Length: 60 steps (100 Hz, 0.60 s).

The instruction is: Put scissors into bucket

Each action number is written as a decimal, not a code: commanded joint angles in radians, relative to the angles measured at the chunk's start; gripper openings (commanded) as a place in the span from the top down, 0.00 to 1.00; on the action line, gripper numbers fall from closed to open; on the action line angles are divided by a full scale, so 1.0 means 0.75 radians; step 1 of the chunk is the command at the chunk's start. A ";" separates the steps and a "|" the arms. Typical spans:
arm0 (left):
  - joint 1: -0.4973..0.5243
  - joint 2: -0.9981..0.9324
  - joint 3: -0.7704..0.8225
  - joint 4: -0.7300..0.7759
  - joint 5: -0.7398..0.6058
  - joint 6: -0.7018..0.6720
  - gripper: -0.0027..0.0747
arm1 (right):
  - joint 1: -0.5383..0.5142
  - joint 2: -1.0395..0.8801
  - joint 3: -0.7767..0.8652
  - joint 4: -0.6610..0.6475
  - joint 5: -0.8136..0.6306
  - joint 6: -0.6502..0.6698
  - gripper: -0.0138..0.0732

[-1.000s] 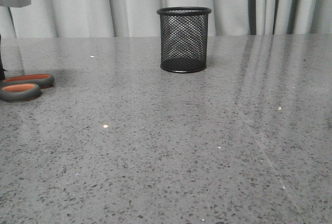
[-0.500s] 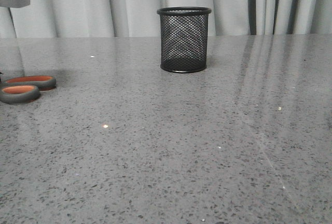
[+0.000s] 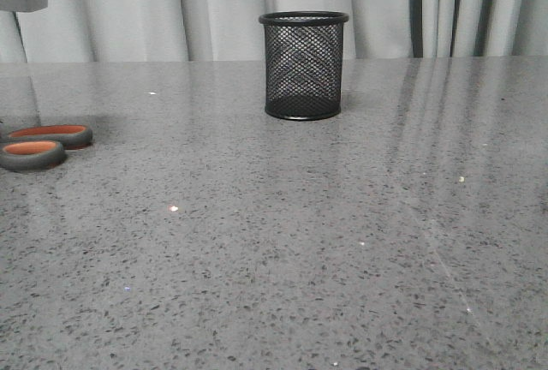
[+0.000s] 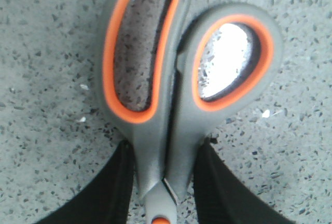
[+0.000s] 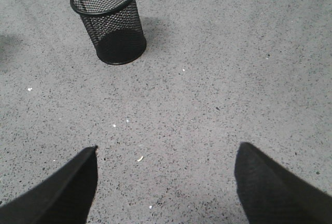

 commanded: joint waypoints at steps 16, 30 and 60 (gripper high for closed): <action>-0.003 -0.130 -0.018 0.020 0.099 -0.011 0.99 | 0.003 0.009 -0.044 0.007 -0.103 -0.019 0.27; -0.003 -0.183 -0.053 0.020 0.099 -0.011 0.99 | 0.003 0.009 -0.044 0.007 -0.113 -0.019 0.27; -0.007 -0.306 -0.170 -0.060 0.099 -0.037 0.99 | 0.003 0.009 -0.044 0.140 -0.169 -0.019 0.27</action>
